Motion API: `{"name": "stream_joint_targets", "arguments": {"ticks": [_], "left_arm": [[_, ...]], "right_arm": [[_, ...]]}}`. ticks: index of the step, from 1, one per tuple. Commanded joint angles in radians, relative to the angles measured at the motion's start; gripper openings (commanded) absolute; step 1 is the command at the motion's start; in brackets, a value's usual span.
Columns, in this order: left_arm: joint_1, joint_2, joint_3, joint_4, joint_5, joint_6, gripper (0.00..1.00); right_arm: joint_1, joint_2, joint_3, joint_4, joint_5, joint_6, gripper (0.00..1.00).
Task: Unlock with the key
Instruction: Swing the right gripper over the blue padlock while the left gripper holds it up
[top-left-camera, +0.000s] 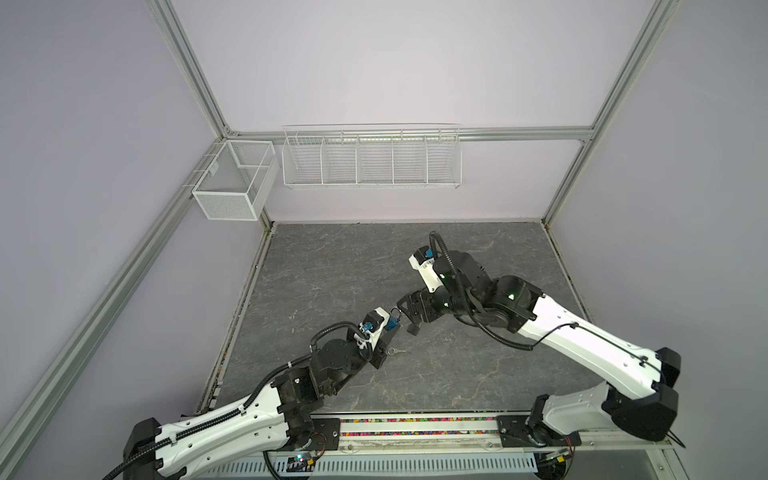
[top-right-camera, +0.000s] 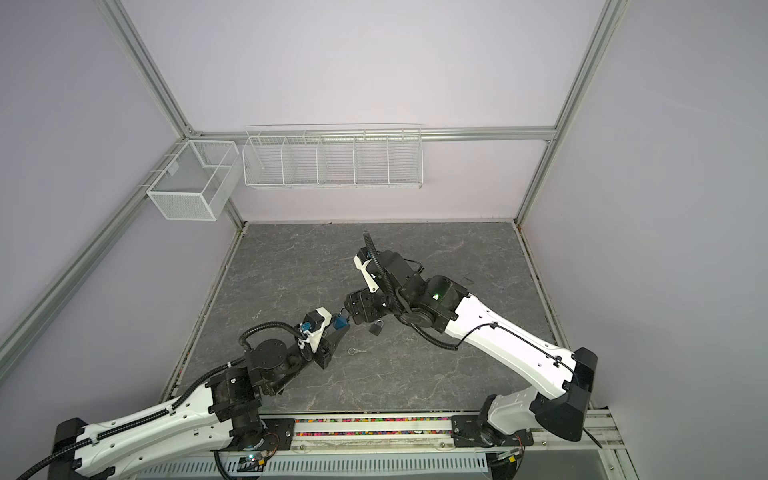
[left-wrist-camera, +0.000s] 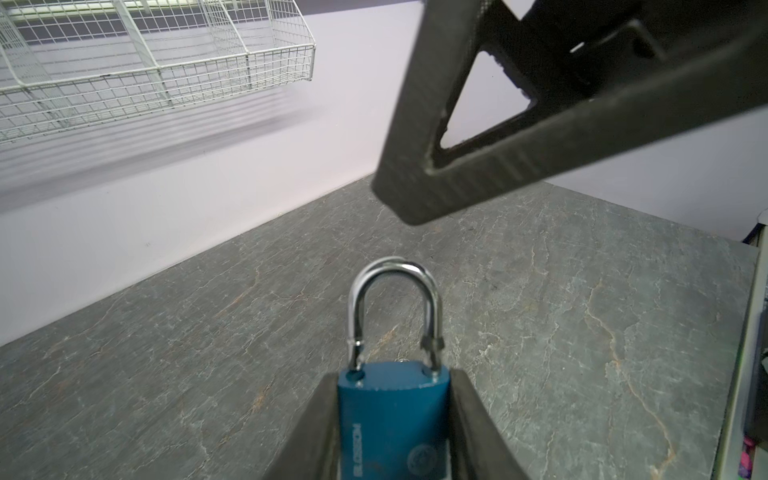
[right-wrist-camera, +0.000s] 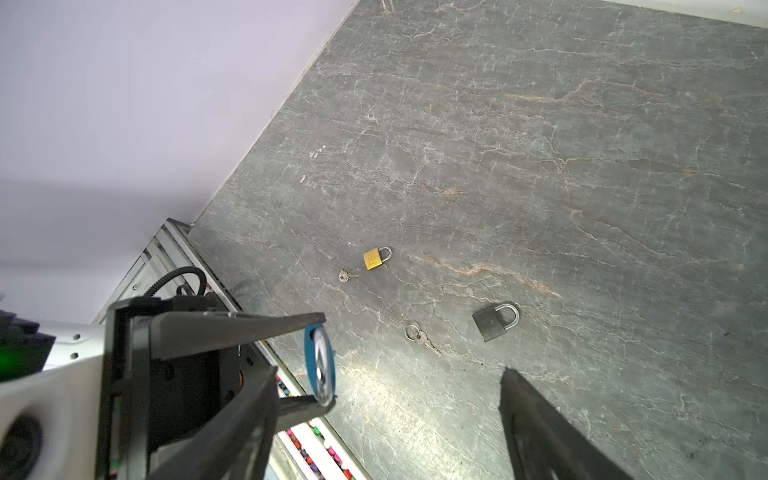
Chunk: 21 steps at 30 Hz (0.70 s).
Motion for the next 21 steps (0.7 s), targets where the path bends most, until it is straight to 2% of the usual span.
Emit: {"name": "stream_joint_targets", "arguments": {"ticks": [1,11,21], "left_arm": [[-0.004,0.007,-0.005,0.116,0.002,0.052,0.00],[-0.005,0.027,-0.010,0.139,-0.011,0.047,0.00],[-0.005,0.024,-0.007,0.130,-0.016,0.049,0.00]], "right_arm": [[0.016,0.043,0.084,-0.093,0.074,0.056,0.85],[0.046,0.141,0.194,-0.152,0.145,0.032,0.85],[0.056,0.186,0.218,-0.174,0.212,-0.001,0.85]]}}
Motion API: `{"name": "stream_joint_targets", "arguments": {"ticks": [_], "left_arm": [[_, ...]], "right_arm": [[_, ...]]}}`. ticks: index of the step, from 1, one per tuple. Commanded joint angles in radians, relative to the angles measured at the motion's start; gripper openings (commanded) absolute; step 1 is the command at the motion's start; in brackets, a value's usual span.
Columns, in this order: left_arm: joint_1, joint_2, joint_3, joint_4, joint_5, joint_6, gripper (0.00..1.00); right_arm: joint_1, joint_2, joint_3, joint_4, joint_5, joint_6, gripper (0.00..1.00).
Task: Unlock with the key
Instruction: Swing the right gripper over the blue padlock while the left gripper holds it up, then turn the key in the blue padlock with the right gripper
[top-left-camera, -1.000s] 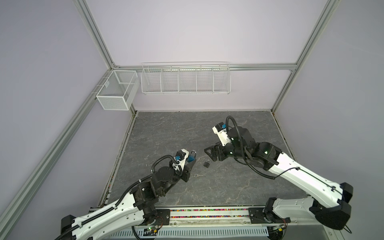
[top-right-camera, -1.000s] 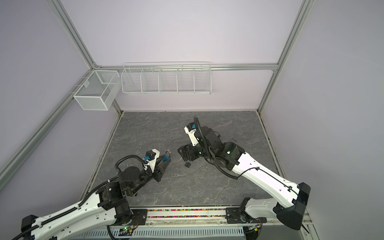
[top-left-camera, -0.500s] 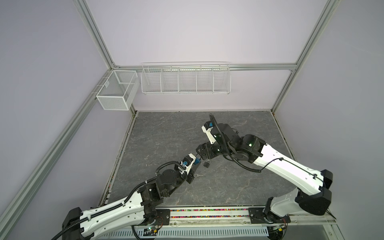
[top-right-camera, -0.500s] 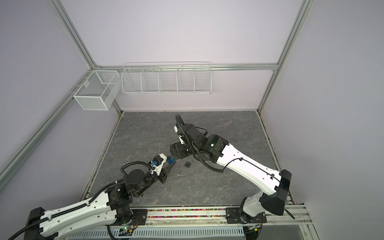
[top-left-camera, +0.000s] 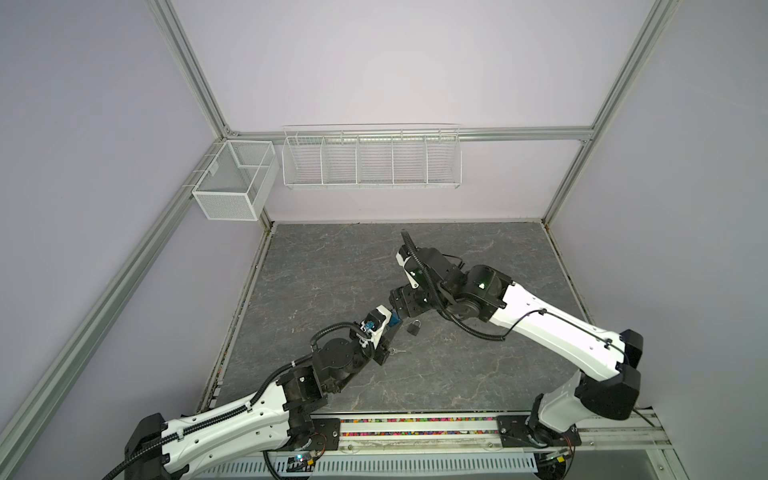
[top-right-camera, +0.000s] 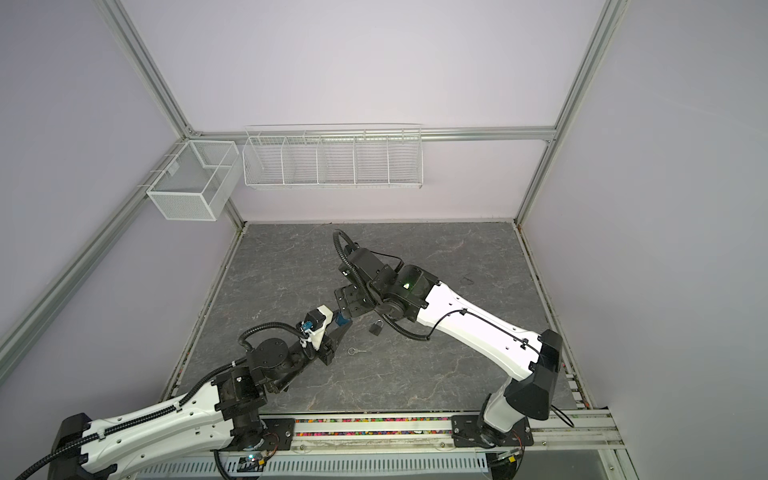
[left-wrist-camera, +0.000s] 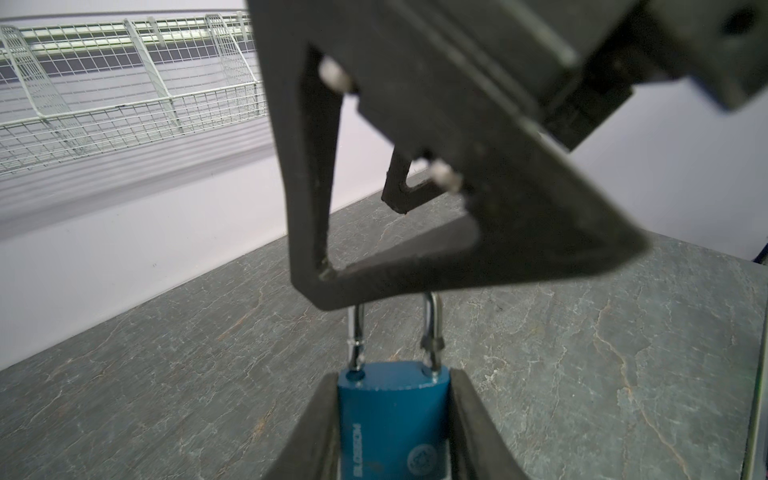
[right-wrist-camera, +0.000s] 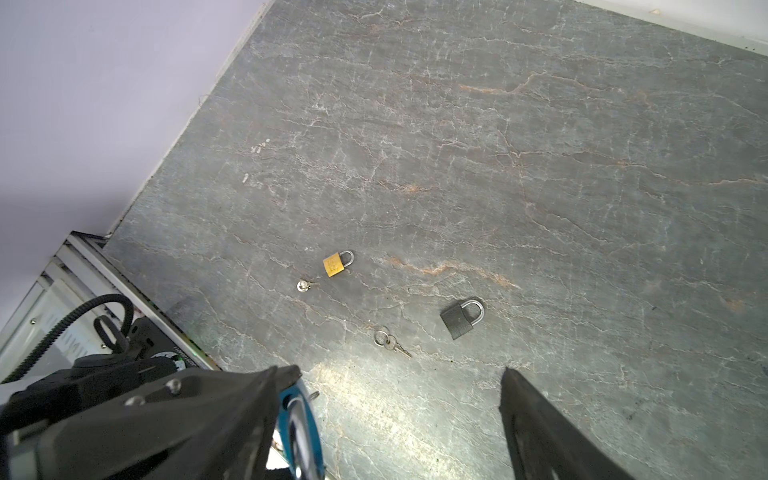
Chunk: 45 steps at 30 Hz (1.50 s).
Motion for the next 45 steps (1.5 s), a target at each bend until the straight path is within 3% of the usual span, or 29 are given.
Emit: {"name": "stream_joint_targets", "arguments": {"ticks": [1,12,16,31,45], "left_arm": [[-0.005,-0.008,-0.002,0.039,-0.012,0.027,0.00],[-0.005,-0.011,-0.011,0.053,-0.006,0.052,0.00],[-0.004,-0.020,-0.022,0.070,-0.003,0.052,0.00],[-0.006,-0.044,-0.036,0.088,-0.025,0.068,0.00],[-0.004,-0.026,-0.026,0.105,-0.055,0.033,0.00]], "right_arm": [[0.007,0.018,0.033,-0.031,0.038,-0.025,0.85],[0.003,0.026,0.049,-0.102,0.093,-0.054,0.87],[-0.019,0.021,0.039,-0.090,0.035,-0.039,0.88],[-0.053,-0.005,0.011,-0.135,0.000,-0.054,0.89],[-0.063,-0.132,-0.129,-0.033,-0.166,-0.049,0.90]]}}
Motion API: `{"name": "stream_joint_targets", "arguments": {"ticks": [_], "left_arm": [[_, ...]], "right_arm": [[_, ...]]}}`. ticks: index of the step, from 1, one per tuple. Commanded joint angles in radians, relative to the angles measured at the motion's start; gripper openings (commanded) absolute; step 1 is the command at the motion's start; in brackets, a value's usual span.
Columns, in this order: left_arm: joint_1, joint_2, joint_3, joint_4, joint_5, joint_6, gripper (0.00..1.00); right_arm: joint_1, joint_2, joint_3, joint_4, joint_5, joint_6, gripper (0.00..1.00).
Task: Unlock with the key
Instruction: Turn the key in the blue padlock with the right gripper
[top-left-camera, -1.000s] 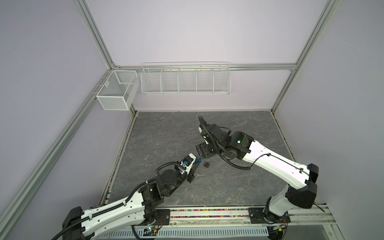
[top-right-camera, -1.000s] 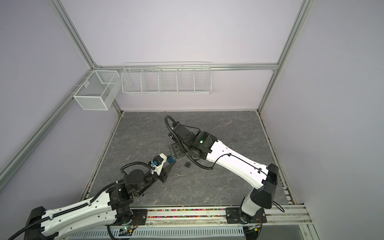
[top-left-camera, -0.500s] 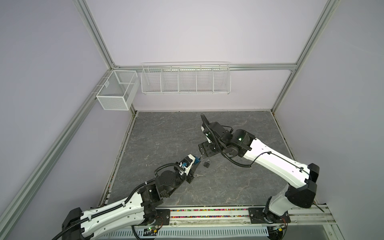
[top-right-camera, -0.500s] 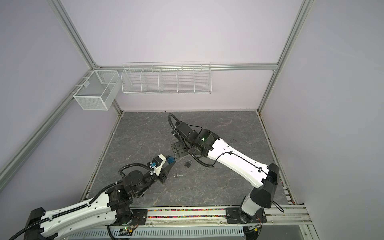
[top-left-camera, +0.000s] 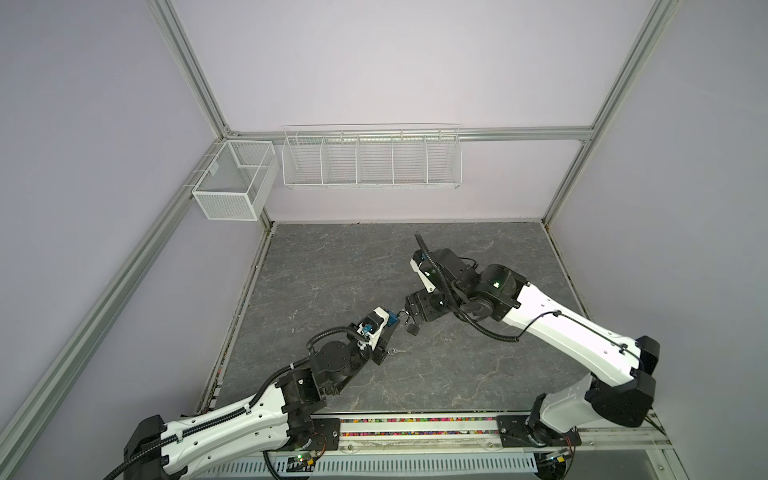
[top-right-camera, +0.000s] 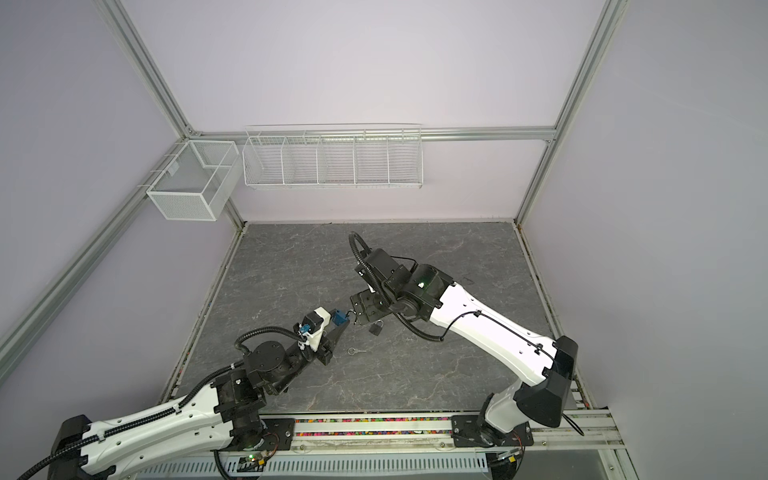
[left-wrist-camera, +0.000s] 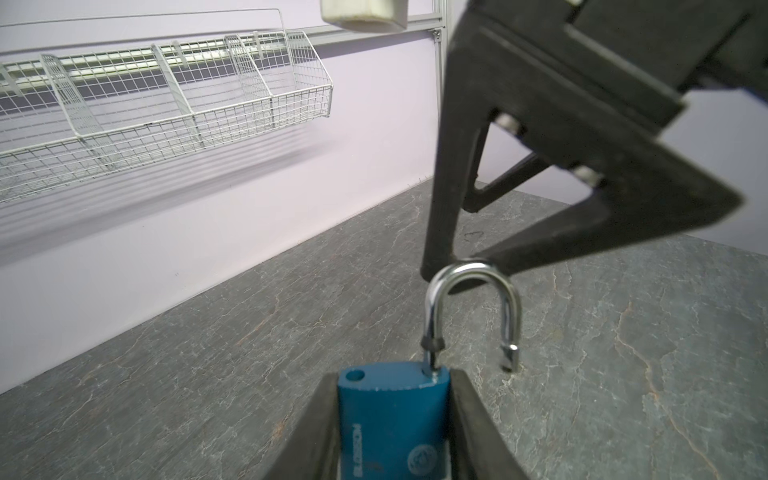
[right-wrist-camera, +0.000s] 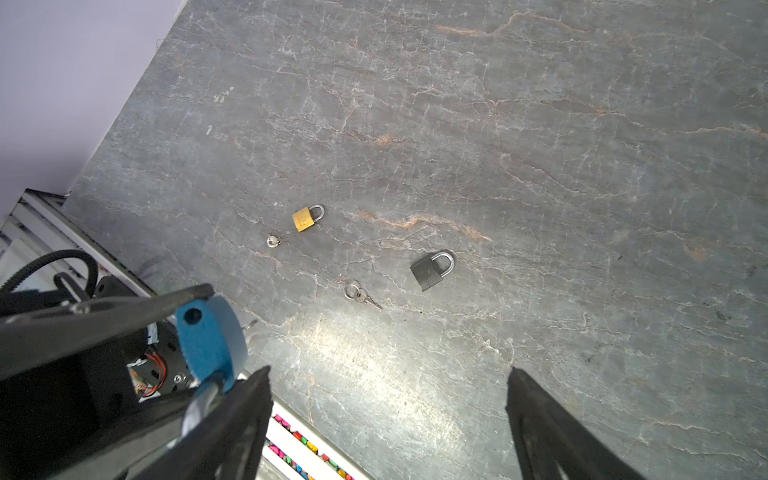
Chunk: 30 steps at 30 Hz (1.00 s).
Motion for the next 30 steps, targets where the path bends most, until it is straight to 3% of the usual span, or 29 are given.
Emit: {"name": "stream_joint_targets", "arguments": {"ticks": [1,6,13,30], "left_arm": [[-0.001,0.000,0.008,0.058,-0.017,-0.014,0.00],[0.000,0.011,0.019,0.059,-0.016,-0.032,0.00],[0.000,0.022,0.033,0.054,-0.013,-0.049,0.00],[0.000,0.024,0.045,0.065,-0.019,-0.054,0.00]], "right_arm": [[-0.005,-0.047,-0.044,0.059,-0.090,-0.010,0.90],[-0.019,-0.084,-0.056,0.053,-0.056,-0.002,0.90],[-0.021,-0.149,-0.110,0.136,-0.118,-0.030,0.90],[-0.019,-0.088,-0.123,0.139,-0.125,-0.053,0.90]]}}
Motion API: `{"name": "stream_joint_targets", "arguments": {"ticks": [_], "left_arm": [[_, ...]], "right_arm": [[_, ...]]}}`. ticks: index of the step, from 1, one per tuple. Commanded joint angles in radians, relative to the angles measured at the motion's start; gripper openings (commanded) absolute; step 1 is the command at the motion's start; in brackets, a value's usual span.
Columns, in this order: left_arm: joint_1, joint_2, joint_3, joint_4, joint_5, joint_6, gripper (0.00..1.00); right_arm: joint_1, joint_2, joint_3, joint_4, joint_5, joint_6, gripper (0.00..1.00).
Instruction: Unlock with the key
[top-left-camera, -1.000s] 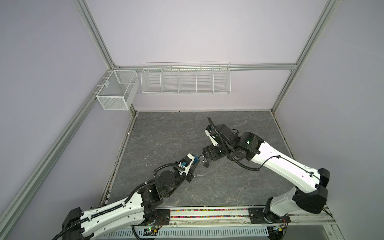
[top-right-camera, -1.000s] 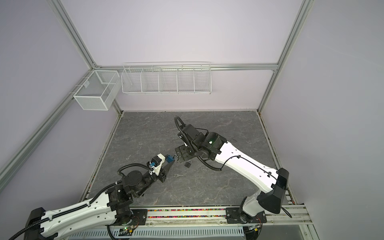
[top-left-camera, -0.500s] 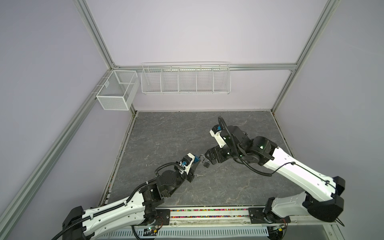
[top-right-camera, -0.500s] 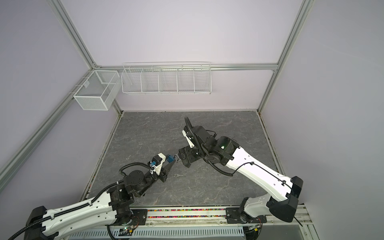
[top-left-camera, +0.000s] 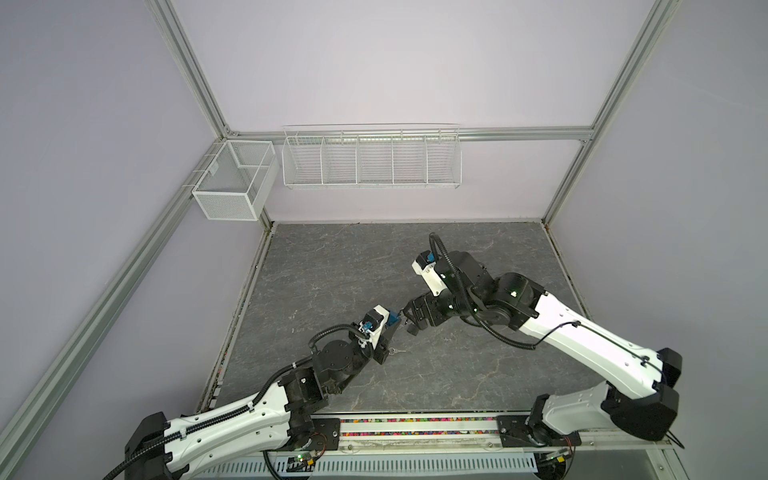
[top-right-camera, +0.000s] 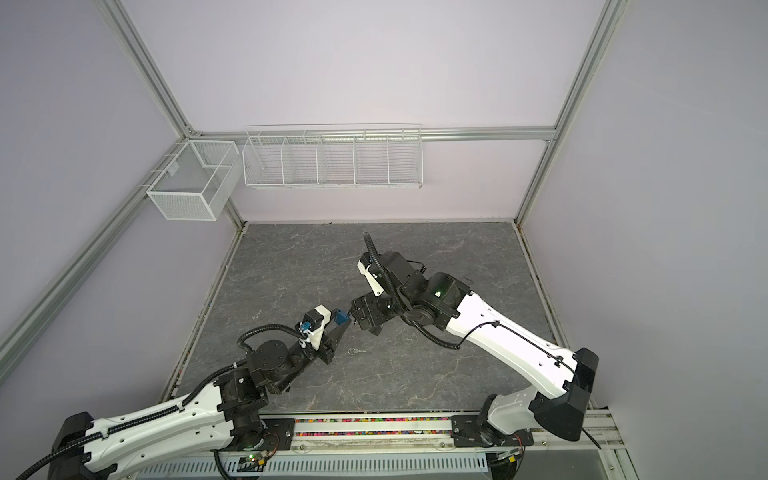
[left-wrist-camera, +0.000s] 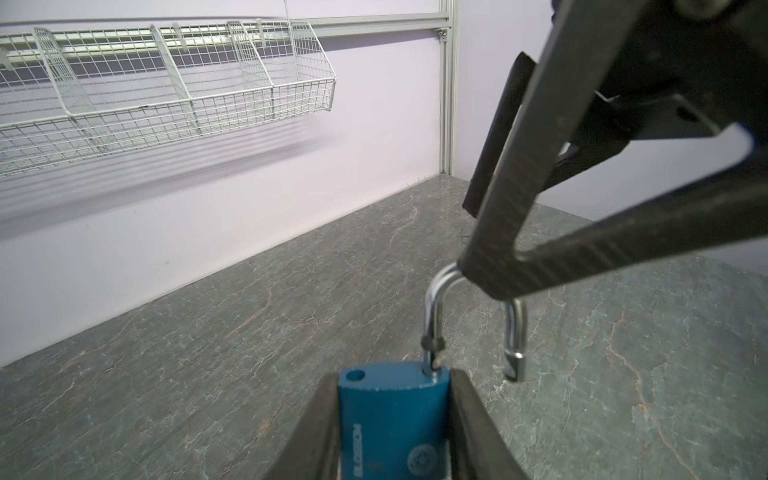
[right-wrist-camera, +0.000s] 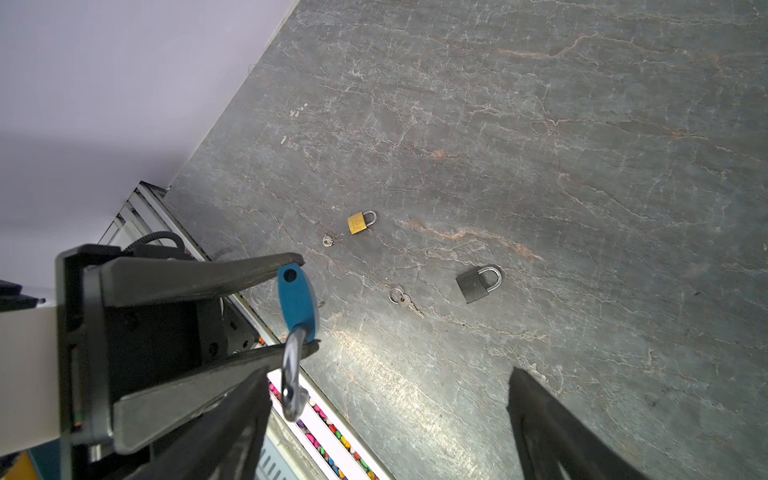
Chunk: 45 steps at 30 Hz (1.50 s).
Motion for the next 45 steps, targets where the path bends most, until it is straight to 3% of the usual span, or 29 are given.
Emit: {"name": "stream_joint_targets", "arguments": {"ticks": [1,20,28,32,45], "left_arm": [[0.000,-0.002,0.043,0.051,-0.018,-0.003,0.00],[0.001,-0.004,0.045,0.062,-0.061,-0.023,0.00],[0.001,0.008,0.050,0.067,-0.077,-0.042,0.00],[0.012,0.044,0.073,0.018,-0.135,-0.119,0.00],[0.153,0.283,0.261,-0.296,-0.076,-0.550,0.00]], "right_arm": [[-0.004,0.009,-0.017,0.007,0.002,-0.022,0.90],[-0.004,0.010,-0.018,-0.021,0.047,-0.041,0.90],[-0.003,-0.017,-0.016,0.002,0.011,-0.045,0.91],[-0.009,-0.045,-0.018,0.006,0.016,-0.034,0.91],[-0.138,-0.163,-0.200,0.075,0.025,0.089,0.95]]}}
